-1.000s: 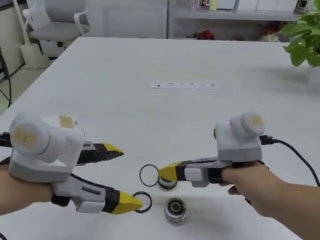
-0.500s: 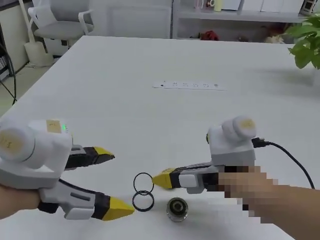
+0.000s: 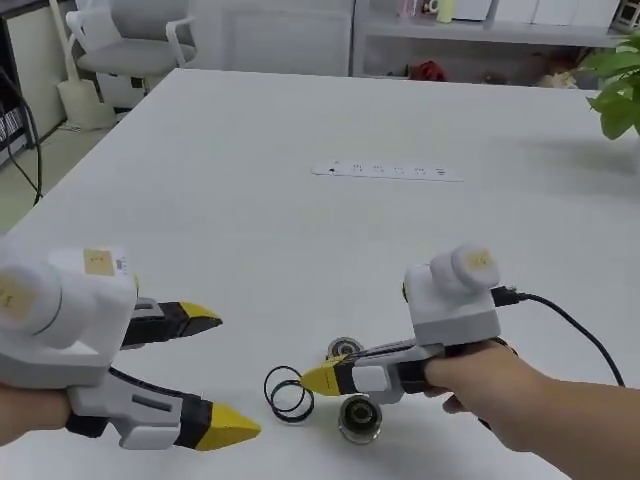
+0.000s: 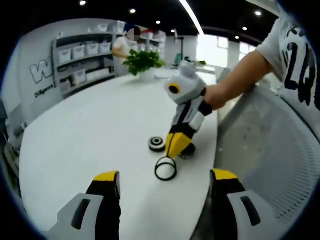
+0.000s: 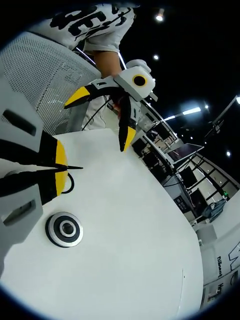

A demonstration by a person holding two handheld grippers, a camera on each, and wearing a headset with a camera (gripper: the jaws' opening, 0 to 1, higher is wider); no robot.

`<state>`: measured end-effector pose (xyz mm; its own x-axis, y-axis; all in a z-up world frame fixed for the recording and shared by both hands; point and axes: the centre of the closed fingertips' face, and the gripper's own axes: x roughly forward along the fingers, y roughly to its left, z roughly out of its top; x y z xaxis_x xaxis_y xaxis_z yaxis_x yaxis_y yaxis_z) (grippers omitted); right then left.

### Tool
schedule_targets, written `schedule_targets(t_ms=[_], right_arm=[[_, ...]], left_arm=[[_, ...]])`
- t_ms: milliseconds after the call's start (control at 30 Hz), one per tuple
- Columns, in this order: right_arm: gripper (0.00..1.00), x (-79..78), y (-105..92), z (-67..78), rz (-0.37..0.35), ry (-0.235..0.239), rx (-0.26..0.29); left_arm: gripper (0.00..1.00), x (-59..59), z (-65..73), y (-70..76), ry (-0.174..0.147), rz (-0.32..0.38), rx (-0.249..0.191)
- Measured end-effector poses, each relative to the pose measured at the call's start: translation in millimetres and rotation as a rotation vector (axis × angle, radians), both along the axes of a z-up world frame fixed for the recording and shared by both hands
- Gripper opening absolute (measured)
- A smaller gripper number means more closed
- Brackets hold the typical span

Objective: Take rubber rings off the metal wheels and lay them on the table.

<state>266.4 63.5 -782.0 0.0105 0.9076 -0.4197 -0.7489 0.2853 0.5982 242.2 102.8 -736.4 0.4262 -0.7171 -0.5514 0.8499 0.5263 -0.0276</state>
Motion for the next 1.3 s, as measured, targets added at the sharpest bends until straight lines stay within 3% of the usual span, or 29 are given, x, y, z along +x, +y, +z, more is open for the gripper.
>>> schedule_targets(t_ms=[333, 700, 1300], right_arm=[[0.0, -0.6, -4.8, -9.1, -0.009, 0.021, -0.023], [0.0, 1.9, -7.2, -13.3, -0.007, -0.013, -0.048], [0.14, -0.9, -9.9, -13.3, 0.024, -0.072, -0.083]], left_arm=[[0.74, -0.2, -2.9, -0.1, 0.011, 0.0, 0.002], [0.74, -2.1, -6.6, -0.5, 0.024, -0.005, 0.01], [0.73, -3.8, -8.2, -0.6, 0.036, -0.014, 0.019]])
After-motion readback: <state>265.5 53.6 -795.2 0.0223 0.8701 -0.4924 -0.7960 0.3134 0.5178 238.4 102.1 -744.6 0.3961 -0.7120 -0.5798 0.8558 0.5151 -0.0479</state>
